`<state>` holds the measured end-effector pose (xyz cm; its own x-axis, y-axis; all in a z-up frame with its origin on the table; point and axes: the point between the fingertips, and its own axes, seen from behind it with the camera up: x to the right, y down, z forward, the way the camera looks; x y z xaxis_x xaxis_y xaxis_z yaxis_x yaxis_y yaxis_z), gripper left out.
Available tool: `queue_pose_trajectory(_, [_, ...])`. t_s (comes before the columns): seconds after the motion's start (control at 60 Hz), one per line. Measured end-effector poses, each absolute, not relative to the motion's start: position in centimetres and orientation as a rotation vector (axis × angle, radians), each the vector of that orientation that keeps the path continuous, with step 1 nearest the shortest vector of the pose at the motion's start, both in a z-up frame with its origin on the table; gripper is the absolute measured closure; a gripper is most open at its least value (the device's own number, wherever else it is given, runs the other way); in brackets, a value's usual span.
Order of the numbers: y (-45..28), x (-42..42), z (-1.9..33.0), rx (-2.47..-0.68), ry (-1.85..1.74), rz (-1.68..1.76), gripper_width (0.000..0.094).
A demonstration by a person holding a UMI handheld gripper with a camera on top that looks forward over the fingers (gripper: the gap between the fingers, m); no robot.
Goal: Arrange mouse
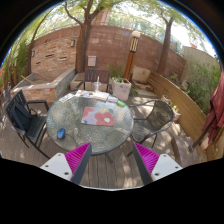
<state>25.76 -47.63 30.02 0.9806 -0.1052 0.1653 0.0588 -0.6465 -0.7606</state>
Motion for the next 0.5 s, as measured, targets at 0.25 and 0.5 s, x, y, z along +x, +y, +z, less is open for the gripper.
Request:
queue_pose_trajectory(0.25, [-51.1,25.1,23.2,-2.346,0.048,-0.230,0.0093])
queue_pose_trajectory(0.5, [-51.7,16.7,11.5,-2.441,-0.010,-0.151,0.0090])
